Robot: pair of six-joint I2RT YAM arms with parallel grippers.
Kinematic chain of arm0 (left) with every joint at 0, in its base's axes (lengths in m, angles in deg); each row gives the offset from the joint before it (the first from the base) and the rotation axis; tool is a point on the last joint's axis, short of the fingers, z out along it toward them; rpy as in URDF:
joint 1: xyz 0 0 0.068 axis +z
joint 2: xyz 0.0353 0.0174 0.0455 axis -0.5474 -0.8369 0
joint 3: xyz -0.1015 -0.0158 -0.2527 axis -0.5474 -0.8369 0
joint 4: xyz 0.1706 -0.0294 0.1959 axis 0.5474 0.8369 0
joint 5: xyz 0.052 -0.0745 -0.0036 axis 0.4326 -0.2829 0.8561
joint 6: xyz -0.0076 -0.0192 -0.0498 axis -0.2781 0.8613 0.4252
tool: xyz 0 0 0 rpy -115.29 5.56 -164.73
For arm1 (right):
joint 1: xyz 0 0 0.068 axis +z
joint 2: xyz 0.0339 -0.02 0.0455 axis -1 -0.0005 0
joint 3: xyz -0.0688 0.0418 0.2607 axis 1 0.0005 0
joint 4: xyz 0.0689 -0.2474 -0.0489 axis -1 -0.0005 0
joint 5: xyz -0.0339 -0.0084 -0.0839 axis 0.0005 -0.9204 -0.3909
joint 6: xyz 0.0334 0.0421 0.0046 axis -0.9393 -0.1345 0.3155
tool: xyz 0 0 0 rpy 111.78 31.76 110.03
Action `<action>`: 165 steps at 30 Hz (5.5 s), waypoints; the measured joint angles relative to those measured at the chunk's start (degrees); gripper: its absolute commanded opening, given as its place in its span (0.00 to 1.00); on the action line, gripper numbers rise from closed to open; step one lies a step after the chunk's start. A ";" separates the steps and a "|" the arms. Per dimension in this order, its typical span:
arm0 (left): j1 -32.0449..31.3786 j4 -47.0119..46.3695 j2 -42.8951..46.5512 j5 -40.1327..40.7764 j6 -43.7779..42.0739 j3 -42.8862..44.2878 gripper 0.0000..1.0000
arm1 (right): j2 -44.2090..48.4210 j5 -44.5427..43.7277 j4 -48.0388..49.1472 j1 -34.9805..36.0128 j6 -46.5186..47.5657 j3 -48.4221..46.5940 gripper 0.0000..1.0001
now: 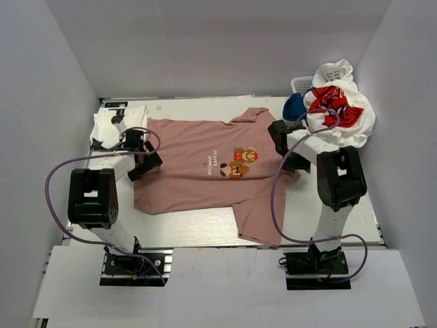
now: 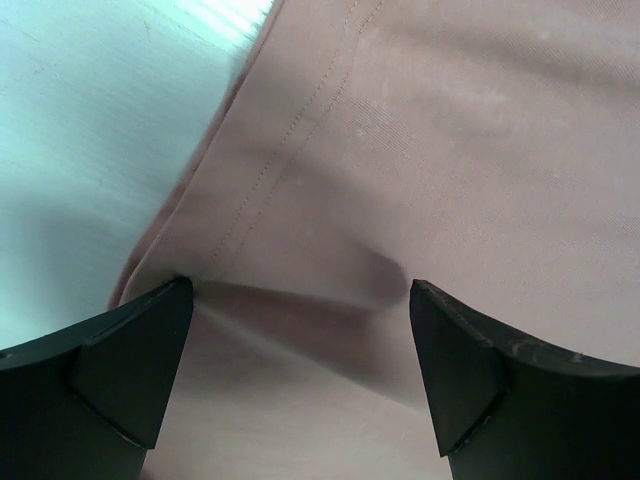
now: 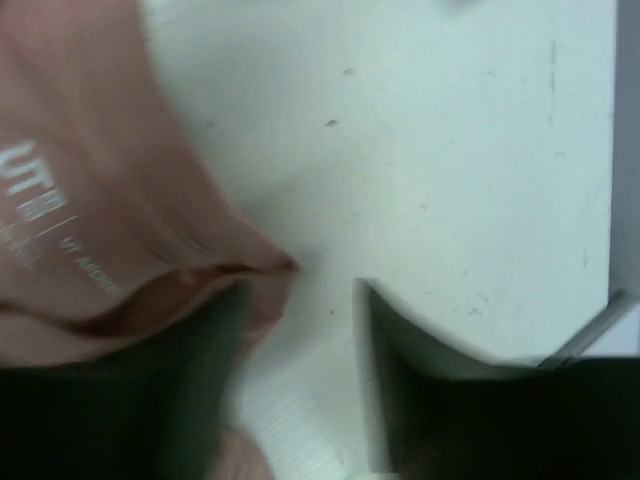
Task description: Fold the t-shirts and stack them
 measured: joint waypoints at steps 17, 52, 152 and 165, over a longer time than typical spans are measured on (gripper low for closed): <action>-0.15 3.67 0.28 -4.28 -1.81 8.04 1.00 | 16.48 23.32 14.23 0.04 9.14 7.89 0.90; -0.92 12.57 -24.11 -3.13 -3.85 38.49 1.00 | -11.21 31.26 18.99 -0.83 20.63 -18.99 0.90; -9.25 30.25 25.11 9.01 30.21 -4.02 0.00 | 38.66 20.26 3.15 8.07 -14.12 16.15 0.00; -3.08 25.57 9.14 14.27 25.90 6.97 0.00 | 19.52 16.92 13.97 0.92 -9.64 2.64 0.00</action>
